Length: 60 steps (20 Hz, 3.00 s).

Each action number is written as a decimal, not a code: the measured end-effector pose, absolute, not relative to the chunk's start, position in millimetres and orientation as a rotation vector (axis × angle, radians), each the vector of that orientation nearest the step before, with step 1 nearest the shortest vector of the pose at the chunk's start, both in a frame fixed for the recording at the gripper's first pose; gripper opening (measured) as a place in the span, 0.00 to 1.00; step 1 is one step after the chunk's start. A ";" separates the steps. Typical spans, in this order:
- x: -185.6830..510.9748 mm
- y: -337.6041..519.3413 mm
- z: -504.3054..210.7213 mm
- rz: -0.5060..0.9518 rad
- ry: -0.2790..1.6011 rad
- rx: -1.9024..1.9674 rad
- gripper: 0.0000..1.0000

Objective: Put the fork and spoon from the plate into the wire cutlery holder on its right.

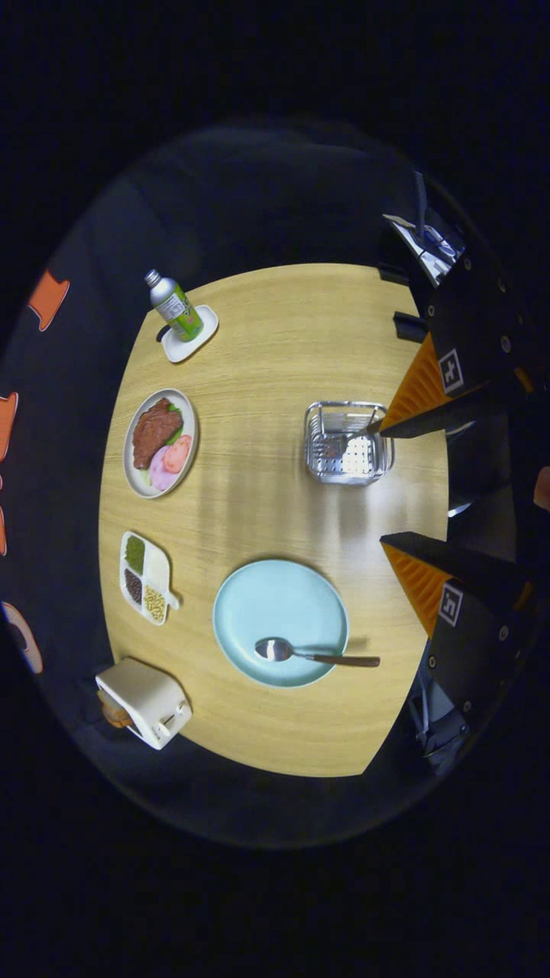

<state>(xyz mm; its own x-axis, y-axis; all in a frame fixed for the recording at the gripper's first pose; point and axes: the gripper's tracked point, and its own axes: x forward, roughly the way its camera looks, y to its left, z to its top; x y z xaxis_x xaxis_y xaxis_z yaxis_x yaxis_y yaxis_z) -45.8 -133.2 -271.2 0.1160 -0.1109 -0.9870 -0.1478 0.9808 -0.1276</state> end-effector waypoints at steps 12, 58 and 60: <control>16.9 37.9 -251.7 0.120 0.838 0.044 0.98; -52.1 42.6 -435.2 0.058 1.575 -0.174 0.05; -41.8 40.1 -427.1 0.041 1.519 -0.155 0.05</control>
<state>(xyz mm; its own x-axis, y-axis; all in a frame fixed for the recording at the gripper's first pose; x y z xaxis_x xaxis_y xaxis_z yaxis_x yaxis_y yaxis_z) -41.8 40.1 -427.1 0.0534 -0.0697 -0.9961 -0.1228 0.9895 -0.0758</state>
